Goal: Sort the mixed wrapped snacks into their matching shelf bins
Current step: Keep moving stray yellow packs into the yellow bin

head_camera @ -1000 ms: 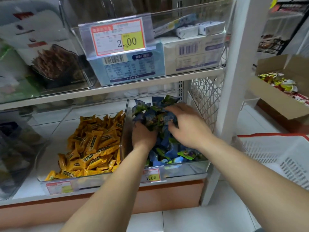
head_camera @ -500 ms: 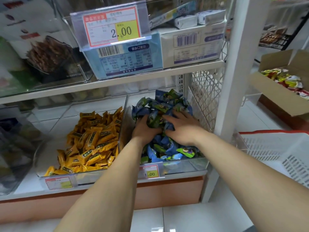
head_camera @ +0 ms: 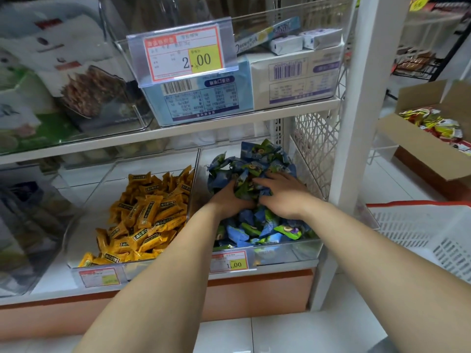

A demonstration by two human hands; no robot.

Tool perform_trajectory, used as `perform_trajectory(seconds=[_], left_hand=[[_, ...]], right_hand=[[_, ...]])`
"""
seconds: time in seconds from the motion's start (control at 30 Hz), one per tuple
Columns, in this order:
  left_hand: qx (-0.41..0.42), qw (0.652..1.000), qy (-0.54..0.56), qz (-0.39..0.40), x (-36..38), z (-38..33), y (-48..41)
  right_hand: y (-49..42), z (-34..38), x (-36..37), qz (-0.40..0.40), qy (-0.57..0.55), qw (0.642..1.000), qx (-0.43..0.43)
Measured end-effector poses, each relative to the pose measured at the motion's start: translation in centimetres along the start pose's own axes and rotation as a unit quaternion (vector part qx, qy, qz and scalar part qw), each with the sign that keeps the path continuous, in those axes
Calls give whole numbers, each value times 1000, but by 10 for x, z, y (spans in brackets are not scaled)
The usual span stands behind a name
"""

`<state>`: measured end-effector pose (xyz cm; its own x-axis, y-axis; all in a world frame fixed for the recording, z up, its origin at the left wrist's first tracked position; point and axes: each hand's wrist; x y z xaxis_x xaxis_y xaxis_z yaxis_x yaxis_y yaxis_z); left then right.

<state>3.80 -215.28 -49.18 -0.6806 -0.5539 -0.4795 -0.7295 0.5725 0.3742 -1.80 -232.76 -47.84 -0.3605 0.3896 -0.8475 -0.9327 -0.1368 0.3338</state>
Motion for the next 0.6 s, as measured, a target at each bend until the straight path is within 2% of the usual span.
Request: perform_trajectory(seconds=[0.17, 0.3, 0.37, 0.43, 0.53, 0.6], left_hand=[[7, 999, 2, -36, 3, -3, 1], [-10, 997, -54, -46, -16, -17, 11], [-5, 995, -74, -71, -29, -28, 19], [-2, 993, -83, -81, -40, -38, 27], [-17, 999, -37, -21, -46, -46, 35], [-28, 999, -31, 11, -45, -50, 39]], right_hand=[[3, -1, -4, -3, -2, 1000, -5], [3, -1, -6, -33, -31, 999, -24], [4, 0, -5, -63, -59, 996, -25], [7, 5, -6, -138, -86, 986, -38], [14, 16, -8, -250, -115, 956, -102], [18, 23, -10, -220, -146, 950, -168]])
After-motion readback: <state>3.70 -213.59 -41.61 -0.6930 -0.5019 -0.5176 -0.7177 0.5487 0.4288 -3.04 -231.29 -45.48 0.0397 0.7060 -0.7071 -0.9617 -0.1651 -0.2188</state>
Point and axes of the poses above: each hand's wrist, its own y-axis away from the middle knuckle, its own x-axis out of the palm, z = x × y, and after that the axes turned 14 degrees about z, right-handed
